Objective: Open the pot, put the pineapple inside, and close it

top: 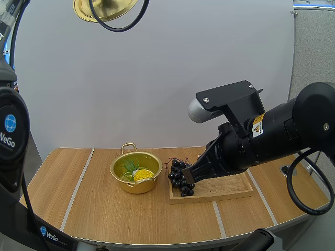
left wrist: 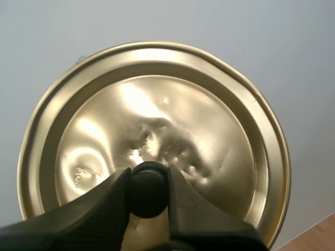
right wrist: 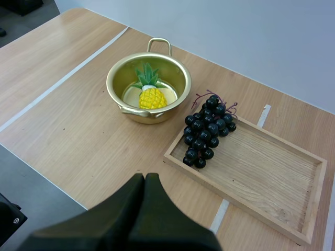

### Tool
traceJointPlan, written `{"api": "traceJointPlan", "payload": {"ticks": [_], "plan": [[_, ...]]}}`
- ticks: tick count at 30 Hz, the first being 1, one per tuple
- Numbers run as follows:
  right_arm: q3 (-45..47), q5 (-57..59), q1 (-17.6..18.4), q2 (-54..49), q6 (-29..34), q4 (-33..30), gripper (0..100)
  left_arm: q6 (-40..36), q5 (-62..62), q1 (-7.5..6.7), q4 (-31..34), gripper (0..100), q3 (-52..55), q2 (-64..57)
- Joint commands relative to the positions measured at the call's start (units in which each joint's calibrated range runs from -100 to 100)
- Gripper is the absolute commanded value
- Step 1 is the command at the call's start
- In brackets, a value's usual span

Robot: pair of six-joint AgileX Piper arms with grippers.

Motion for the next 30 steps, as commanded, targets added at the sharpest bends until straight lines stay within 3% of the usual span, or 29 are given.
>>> {"api": "traceJointPlan", "payload": {"ticks": [1, 10, 30], "plan": [[0.10, 0.00, -0.31, -0.62, -0.52, 0.23, 0, -0.35, 0.00, -0.10, -1.91, 0, -0.40, -0.21], [0.10, 0.00, -0.31, -0.62, -0.52, 0.23, 0, -0.68, 0.00, -0.10, -1.90, 0, 3.19, -0.21], [0.10, 0.00, -0.31, -0.62, -0.52, 0.23, 0, 0.62, 0.00, -0.10, -5.34, 0, 43.32, -0.09]]}}
